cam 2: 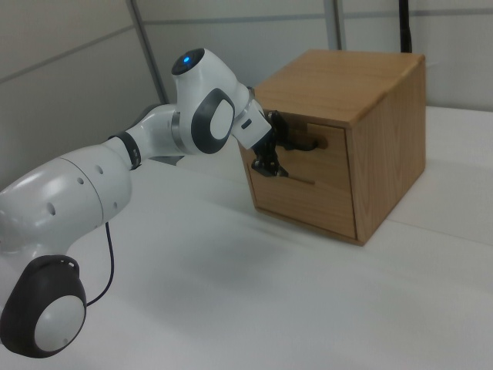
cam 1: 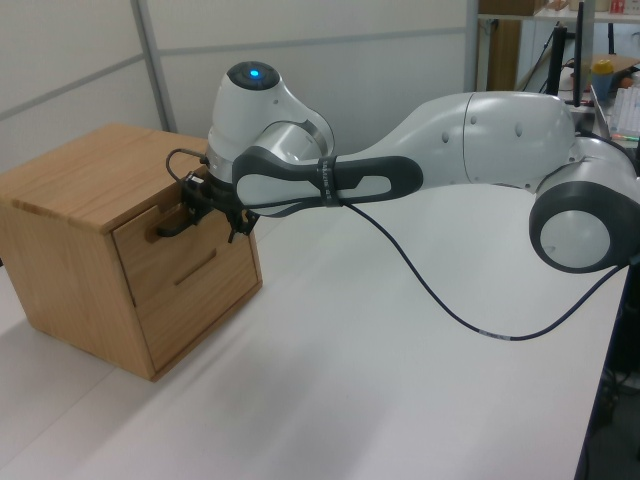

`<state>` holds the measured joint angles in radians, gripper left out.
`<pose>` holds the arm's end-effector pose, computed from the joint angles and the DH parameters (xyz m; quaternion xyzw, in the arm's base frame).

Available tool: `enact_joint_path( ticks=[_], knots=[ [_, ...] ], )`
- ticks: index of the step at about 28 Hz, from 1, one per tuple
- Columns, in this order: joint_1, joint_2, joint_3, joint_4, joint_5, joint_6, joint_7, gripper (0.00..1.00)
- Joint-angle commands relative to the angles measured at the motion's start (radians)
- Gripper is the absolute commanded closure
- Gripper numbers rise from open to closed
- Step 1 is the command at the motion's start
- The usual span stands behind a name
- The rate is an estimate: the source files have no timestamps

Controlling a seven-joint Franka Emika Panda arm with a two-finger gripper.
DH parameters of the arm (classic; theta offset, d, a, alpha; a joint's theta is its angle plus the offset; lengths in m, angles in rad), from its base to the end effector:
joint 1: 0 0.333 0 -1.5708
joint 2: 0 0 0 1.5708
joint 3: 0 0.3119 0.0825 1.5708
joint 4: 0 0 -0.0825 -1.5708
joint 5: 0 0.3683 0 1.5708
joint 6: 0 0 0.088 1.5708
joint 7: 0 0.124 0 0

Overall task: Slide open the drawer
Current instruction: 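Close the gripper around the black drawer handle, then pull the handle straight out, sliding the upper drawer open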

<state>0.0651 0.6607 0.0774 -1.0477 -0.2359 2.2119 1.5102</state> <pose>0.7658 0.0784 0.4954 -0.7669 0.5852 -0.2330 0.1230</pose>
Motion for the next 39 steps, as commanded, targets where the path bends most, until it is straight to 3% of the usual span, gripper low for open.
enact_joint_path(
  ticks=[1, 12, 23, 26, 39],
  knots=[
    [0.004, 0.024, 0.002, 0.034, -0.036, 0.006, 0.027, 0.57],
    [0.002, -0.016, 0.028, 0.031, -0.043, -0.035, 0.027, 0.66],
    [-0.011, -0.09, 0.051, -0.012, -0.039, -0.112, 0.025, 0.93],
    [-0.024, -0.144, 0.051, -0.081, -0.033, -0.112, 0.019, 1.0],
    [-0.039, -0.352, 0.053, -0.379, -0.02, -0.113, -0.016, 1.0]
  ],
)
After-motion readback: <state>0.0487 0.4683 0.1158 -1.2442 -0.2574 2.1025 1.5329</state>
